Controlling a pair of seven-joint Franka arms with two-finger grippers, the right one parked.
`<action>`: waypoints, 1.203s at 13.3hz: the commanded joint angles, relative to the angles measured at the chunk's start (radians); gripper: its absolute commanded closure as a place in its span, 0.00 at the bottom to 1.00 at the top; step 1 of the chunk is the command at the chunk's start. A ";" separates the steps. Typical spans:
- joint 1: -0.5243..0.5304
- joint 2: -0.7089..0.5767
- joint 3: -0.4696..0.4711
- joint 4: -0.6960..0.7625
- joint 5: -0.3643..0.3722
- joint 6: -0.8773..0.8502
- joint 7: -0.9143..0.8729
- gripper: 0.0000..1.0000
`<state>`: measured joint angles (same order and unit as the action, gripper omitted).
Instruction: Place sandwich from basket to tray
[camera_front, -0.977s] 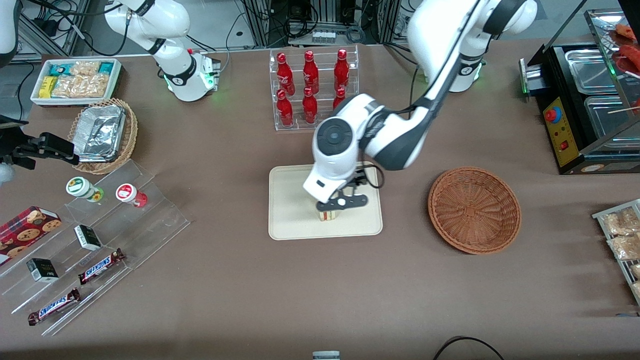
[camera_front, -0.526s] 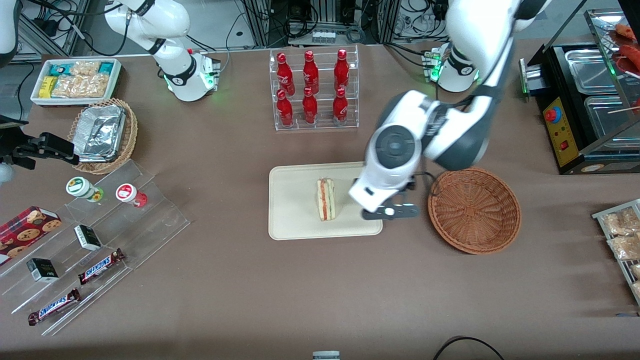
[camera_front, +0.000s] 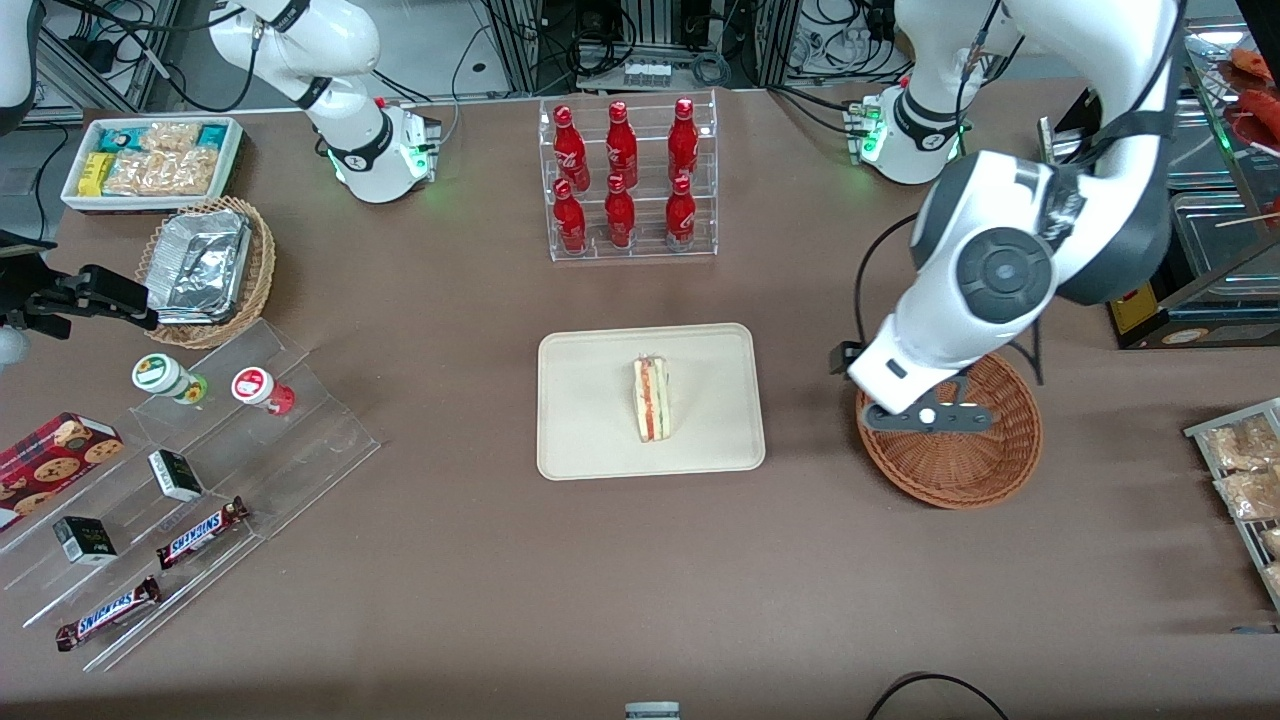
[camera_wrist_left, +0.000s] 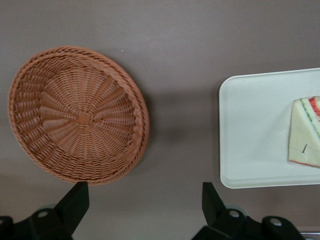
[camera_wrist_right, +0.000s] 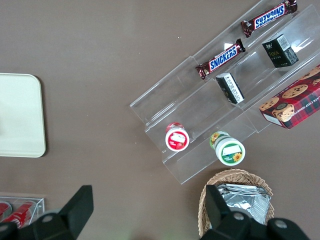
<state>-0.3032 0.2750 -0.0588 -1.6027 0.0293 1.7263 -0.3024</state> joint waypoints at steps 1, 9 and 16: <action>0.065 -0.120 -0.009 -0.110 -0.008 0.021 0.094 0.00; 0.243 -0.250 -0.103 -0.212 -0.026 -0.036 0.121 0.00; 0.285 -0.318 -0.113 -0.194 -0.025 -0.160 0.135 0.00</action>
<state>-0.0368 -0.0049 -0.1660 -1.7852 0.0150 1.5934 -0.1911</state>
